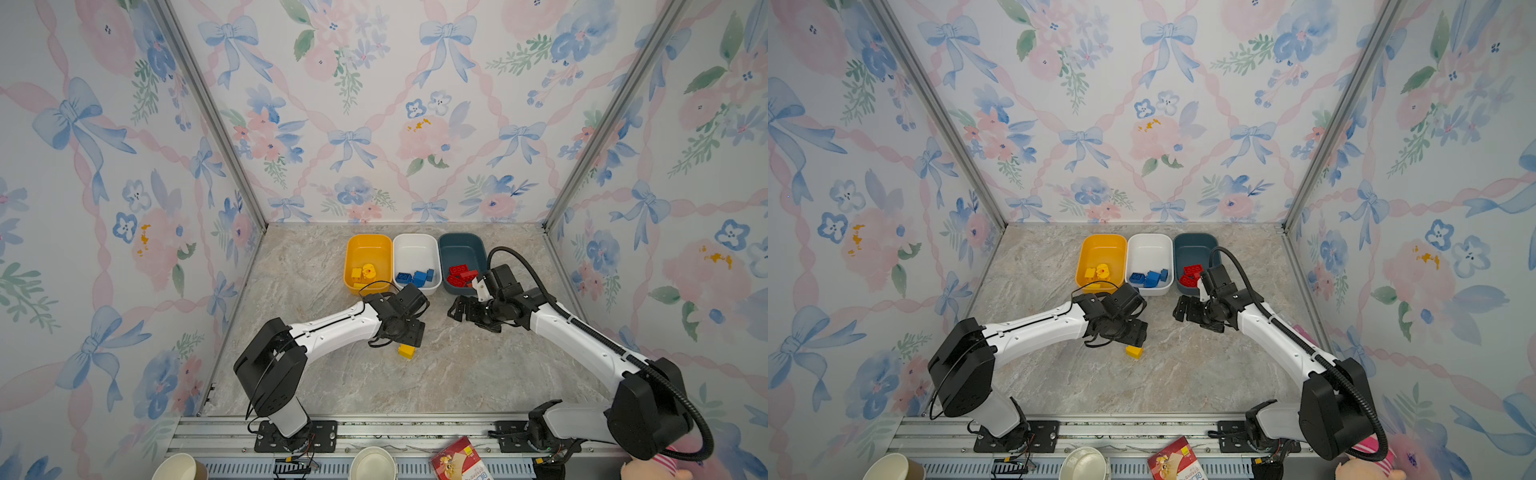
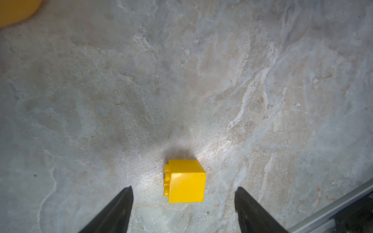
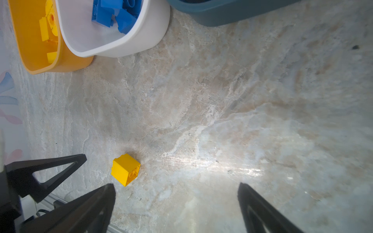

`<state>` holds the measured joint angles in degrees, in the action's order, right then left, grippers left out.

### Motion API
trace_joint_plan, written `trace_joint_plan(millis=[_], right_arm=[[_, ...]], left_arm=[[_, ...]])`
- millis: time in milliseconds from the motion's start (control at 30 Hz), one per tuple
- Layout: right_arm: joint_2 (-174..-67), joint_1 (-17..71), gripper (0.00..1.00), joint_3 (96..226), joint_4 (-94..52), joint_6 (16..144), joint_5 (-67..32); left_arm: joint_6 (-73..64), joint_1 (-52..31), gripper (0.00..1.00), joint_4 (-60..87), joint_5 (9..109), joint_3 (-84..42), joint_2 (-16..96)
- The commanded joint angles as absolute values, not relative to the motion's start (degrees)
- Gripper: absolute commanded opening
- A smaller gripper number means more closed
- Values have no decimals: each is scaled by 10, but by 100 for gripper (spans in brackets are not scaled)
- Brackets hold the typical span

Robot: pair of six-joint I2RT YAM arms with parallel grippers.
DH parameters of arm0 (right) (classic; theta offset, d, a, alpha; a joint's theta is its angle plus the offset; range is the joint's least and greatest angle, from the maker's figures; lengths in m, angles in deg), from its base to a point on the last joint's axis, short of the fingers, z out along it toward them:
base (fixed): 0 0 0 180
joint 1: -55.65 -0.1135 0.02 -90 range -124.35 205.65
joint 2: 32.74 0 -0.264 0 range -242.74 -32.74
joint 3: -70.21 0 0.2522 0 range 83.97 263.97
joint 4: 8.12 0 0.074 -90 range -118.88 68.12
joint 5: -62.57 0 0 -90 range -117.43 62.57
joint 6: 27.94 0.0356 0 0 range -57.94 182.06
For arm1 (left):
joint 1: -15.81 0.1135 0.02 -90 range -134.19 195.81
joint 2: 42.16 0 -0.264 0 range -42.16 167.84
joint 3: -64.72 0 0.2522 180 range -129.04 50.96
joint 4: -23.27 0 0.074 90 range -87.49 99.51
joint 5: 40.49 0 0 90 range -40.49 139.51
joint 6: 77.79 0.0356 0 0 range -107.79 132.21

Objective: Sort the legos into containers by color
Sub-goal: 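Lower the left gripper and grasp the yellow brick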

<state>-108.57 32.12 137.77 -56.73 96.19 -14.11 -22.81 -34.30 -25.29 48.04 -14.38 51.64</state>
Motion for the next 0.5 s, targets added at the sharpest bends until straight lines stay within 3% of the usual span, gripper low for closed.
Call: trace_joint_plan(millis=[0,467], right_arm=[[-1070,334,97,1363,-562,966,-133],[-1054,348,97,1351,-558,965,-126]], left_arm=[[-198,-351,81,-254,494,-135,533],[-192,-382,80,-256,494,-140,589]])
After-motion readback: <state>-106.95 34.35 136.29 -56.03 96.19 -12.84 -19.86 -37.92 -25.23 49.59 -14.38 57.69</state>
